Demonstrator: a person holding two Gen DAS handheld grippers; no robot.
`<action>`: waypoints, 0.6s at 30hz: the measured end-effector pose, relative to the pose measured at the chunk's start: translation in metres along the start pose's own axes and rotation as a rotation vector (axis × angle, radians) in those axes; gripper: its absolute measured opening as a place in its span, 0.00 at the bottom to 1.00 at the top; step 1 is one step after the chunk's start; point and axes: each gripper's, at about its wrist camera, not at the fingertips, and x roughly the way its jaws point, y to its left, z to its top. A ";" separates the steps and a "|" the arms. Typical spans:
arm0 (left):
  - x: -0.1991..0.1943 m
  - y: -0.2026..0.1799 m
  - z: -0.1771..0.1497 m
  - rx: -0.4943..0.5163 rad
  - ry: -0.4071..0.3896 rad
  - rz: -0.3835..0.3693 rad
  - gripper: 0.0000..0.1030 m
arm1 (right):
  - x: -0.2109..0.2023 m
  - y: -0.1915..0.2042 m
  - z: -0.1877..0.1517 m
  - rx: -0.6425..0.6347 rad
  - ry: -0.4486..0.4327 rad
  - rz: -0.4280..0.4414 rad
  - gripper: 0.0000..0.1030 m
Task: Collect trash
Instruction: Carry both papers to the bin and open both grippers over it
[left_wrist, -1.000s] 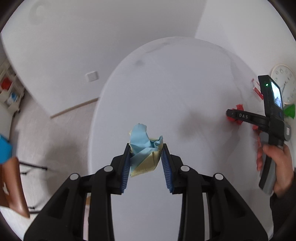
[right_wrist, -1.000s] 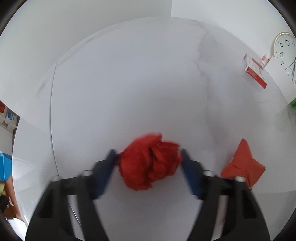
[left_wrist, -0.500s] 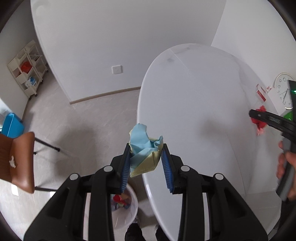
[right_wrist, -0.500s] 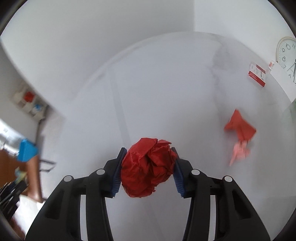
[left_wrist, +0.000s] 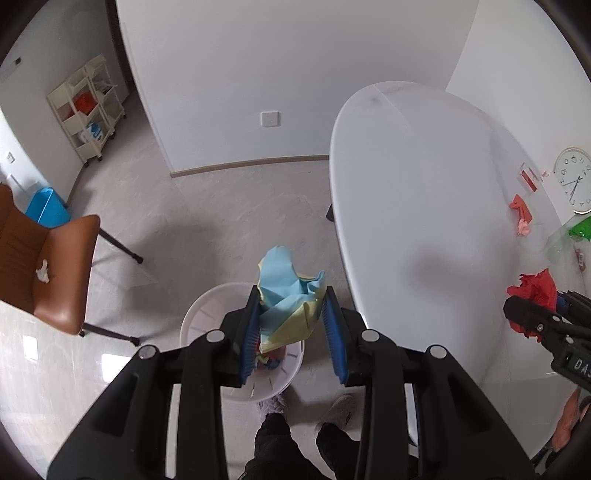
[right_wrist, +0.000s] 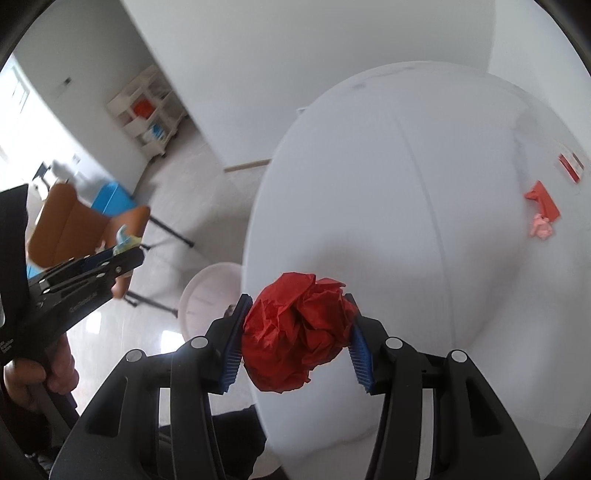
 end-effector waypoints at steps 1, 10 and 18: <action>-0.001 0.004 -0.004 -0.004 0.003 0.001 0.31 | -0.001 0.006 0.001 -0.008 0.002 0.004 0.49; 0.095 0.056 -0.037 -0.086 0.186 -0.023 0.39 | 0.002 0.044 -0.007 -0.082 0.034 0.003 0.49; 0.168 0.084 -0.060 -0.095 0.321 -0.020 0.84 | 0.013 0.065 -0.007 -0.116 0.078 -0.036 0.50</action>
